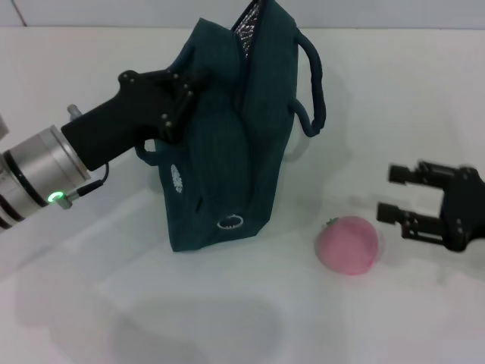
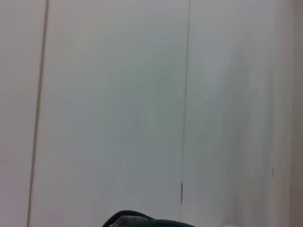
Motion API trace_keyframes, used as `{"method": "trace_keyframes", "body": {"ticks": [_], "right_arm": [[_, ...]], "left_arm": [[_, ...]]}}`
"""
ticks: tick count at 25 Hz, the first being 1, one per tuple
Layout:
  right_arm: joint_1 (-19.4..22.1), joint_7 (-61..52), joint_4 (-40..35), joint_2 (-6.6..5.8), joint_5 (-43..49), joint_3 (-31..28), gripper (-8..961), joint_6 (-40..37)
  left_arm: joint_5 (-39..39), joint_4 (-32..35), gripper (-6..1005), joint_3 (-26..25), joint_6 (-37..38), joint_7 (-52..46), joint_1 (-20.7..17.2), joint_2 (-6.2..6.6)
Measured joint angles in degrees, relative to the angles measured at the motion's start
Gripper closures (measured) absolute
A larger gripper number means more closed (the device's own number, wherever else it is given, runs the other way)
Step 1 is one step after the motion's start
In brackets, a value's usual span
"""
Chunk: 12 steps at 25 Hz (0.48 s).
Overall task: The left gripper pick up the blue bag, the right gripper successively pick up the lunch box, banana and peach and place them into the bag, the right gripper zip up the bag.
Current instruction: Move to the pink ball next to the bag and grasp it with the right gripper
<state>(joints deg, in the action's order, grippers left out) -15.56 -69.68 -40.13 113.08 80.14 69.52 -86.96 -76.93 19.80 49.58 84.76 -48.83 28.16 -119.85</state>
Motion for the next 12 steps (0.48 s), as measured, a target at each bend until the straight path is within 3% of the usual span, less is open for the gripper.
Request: {"method": "trace_keyframes", "body": {"ticks": [3,12], "right_arm": [[1.0,3.92,2.04,1.45,2.79,-1.21,288,3.23],[-1.02,6.17,4.74,2.07,1.82,11.63,290,16.06]], "left_arm": [[0.27,-0.63,960,0.76,-0.17,0.98,0.4,-0.05],[0.52,-1.58,960,0.87,-0.22,1.34,1.0,-0.16]]}}
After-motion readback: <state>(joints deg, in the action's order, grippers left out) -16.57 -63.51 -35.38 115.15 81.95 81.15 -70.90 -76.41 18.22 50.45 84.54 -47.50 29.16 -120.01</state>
